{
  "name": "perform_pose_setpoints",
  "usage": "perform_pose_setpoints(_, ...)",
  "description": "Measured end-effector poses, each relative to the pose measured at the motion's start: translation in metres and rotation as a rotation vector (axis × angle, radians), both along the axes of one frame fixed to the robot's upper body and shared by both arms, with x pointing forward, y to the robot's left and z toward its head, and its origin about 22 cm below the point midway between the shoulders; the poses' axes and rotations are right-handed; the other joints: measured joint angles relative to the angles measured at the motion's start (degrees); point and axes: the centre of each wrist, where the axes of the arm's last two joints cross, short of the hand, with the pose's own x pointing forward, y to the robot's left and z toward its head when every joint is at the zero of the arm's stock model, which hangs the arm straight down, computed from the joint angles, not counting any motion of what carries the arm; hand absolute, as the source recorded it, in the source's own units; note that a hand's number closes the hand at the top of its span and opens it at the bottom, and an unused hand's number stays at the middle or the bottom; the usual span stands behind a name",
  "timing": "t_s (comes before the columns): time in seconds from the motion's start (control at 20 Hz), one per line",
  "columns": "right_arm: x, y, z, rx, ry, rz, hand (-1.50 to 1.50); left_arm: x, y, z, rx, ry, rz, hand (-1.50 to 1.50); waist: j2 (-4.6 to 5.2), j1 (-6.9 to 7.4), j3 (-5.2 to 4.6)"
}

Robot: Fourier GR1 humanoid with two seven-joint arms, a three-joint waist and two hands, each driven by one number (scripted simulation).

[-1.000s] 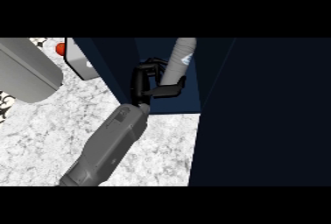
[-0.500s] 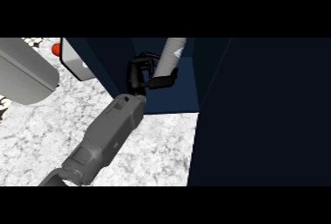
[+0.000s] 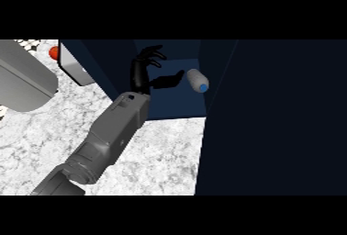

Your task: Pick up the bottled water, place it into the cabinet and close the cabinet

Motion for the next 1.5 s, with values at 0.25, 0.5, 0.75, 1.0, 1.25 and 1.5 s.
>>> perform_pose_setpoints(0.25,-0.001,-0.003,-0.001,-0.005,-0.007,-0.001,-1.5,0.002,0.002,-0.001,-0.006,0.0,0.004,-1.5,0.12,-0.23,-0.01)
perform_pose_setpoints(0.5,-0.003,-0.004,-0.004,-0.002,-0.012,0.008,-1.5,0.004,0.008,0.001,-0.03,-0.009,-0.005,-1.5,0.26,-0.45,-0.01)
perform_pose_setpoints(0.75,0.0,-0.005,-0.002,-0.001,-0.015,0.005,-1.5,0.008,0.003,0.008,-0.041,-0.024,-0.025,-1.5,0.31,-0.42,-0.02)
perform_pose_setpoints(1.0,0.0,0.0,-0.001,0.021,-0.002,0.014,-1.5,0.009,-0.001,0.012,-0.053,-0.043,-0.083,-1.5,0.17,-0.13,-0.04)
perform_pose_setpoints(1.25,-0.002,0.0,-0.004,0.022,0.0,0.018,-1.5,0.012,-0.007,0.022,-0.149,-0.101,-0.223,-1.5,-0.1,-0.01,-0.03)
perform_pose_setpoints(1.5,-0.001,-0.002,-0.002,0.011,-0.001,0.008,-1.5,0.014,-0.014,0.034,-0.247,-0.125,-0.341,-1.5,-0.41,0.63,-0.01)
